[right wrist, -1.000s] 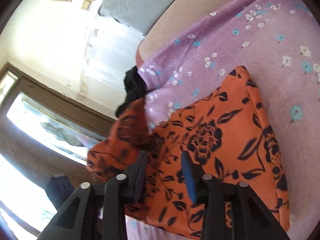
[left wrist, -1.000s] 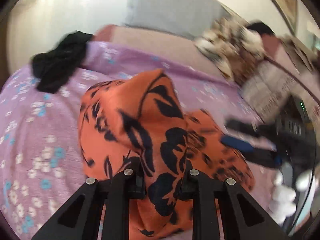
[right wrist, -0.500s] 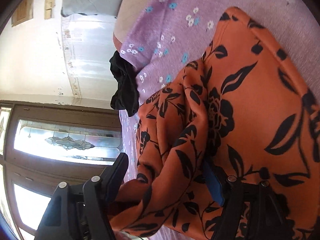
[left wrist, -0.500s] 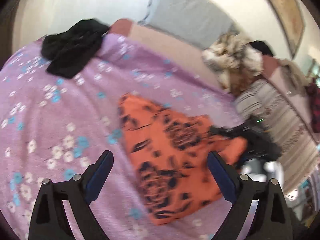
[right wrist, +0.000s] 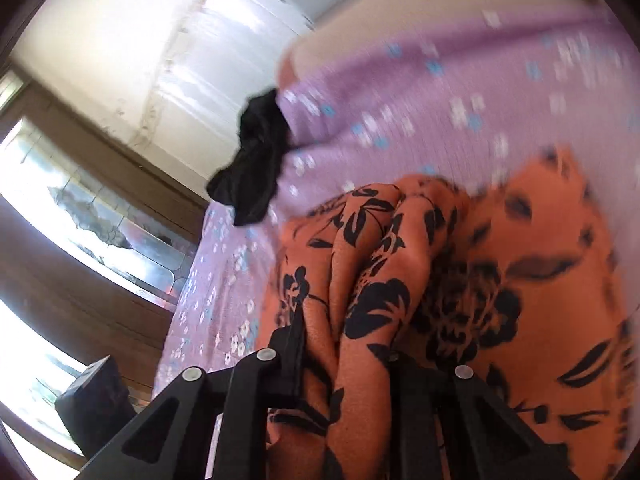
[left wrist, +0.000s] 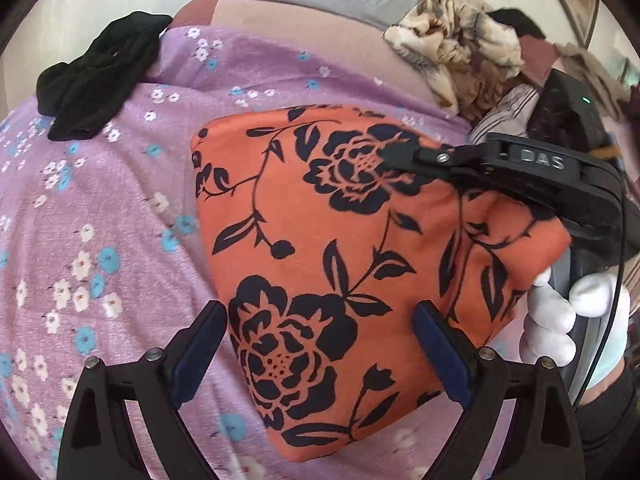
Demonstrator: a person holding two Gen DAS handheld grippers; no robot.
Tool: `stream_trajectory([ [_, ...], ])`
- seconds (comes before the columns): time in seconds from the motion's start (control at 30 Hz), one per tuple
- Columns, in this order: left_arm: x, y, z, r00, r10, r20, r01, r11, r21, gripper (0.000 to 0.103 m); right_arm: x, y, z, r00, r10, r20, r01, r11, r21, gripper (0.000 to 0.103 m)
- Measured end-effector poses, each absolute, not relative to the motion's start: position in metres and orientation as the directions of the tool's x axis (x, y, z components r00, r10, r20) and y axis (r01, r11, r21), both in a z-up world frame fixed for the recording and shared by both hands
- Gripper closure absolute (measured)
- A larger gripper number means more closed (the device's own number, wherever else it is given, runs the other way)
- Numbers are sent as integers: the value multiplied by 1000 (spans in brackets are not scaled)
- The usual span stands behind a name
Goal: Fold small clothes
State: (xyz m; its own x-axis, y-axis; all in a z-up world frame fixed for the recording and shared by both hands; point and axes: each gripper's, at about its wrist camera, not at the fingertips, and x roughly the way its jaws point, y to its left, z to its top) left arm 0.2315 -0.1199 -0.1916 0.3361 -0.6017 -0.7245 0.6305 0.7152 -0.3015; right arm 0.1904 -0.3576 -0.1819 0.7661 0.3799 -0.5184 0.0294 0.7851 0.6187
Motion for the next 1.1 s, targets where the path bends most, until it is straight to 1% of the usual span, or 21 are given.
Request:
stream_trajectory([
  [0.1,229,-130,-188,310,-659,-685,628,683,-373,8,168,-383,-168,815,302,-495,44,819,573,86],
  [0.17,226,-145,-194,285,-651,-703,631,680,-374,8,159,-404,-176,814,254,-522,99,826,555,86],
  [0.23,222,-160,-204,260,-627,-734,637,683,-358,8,156,-427,-199,780,237,-580,174,808,564,86],
  [0.3,216,-174,-215,259,-561,-787,648,705,-289,7,165,-442,-235,679,314,-664,239,760,604,84],
  [0.33,215,-179,-219,259,-534,-805,655,709,-260,7,167,-449,-252,636,344,-691,281,731,622,82],
  [0.4,216,-181,-226,235,-525,-818,653,709,-267,6,166,-459,-253,645,392,-656,273,684,677,81],
  [0.43,219,-179,-227,209,-536,-818,639,708,-301,6,164,-463,-247,639,393,-661,279,682,676,81],
  [0.47,223,-177,-229,182,-546,-818,623,708,-334,6,165,-465,-240,640,379,-669,290,687,667,78],
  [0.5,225,-175,-231,157,-555,-817,607,707,-364,6,164,-469,-230,654,345,-673,300,698,650,78],
  [0.53,226,-173,-233,142,-562,-815,596,706,-383,6,161,-471,-220,683,289,-671,310,717,624,78],
  [0.57,226,-172,-234,142,-564,-814,594,706,-385,5,158,-472,-206,716,203,-668,332,743,581,78],
  [0.6,222,-173,-234,153,-560,-814,601,706,-373,5,154,-471,-194,752,126,-647,340,767,544,78],
  [0.63,219,-175,-233,168,-551,-817,610,709,-353,5,152,-468,-185,789,112,-604,307,780,545,78],
  [0.67,219,-177,-233,180,-543,-820,617,712,-336,5,155,-464,-180,807,165,-567,248,776,579,78],
  [0.7,217,-181,-233,192,-537,-822,623,714,-321,5,163,-458,-178,801,223,-555,206,768,606,78],
  [0.73,218,-186,-234,201,-530,-824,626,716,-308,5,170,-451,-177,787,234,-571,198,781,593,78],
  [0.8,215,-189,-235,209,-523,-826,629,719,-296,5,188,-435,-179,761,208,-615,207,821,532,78],
  [0.83,213,-189,-235,208,-524,-826,629,719,-297,5,199,-430,-183,749,217,-626,205,822,531,78],
  [0.93,209,-190,-236,211,-519,-829,630,720,-291,5,213,-440,-204,713,218,-667,274,788,551,78],
  [1.03,200,-190,-236,233,-507,-830,646,719,-257,5,236,-451,-243,616,245,-749,369,751,548,79],
  [1.1,198,-192,-234,250,-497,-831,658,717,-231,5,234,-460,-250,639,267,-721,376,710,596,80],
])
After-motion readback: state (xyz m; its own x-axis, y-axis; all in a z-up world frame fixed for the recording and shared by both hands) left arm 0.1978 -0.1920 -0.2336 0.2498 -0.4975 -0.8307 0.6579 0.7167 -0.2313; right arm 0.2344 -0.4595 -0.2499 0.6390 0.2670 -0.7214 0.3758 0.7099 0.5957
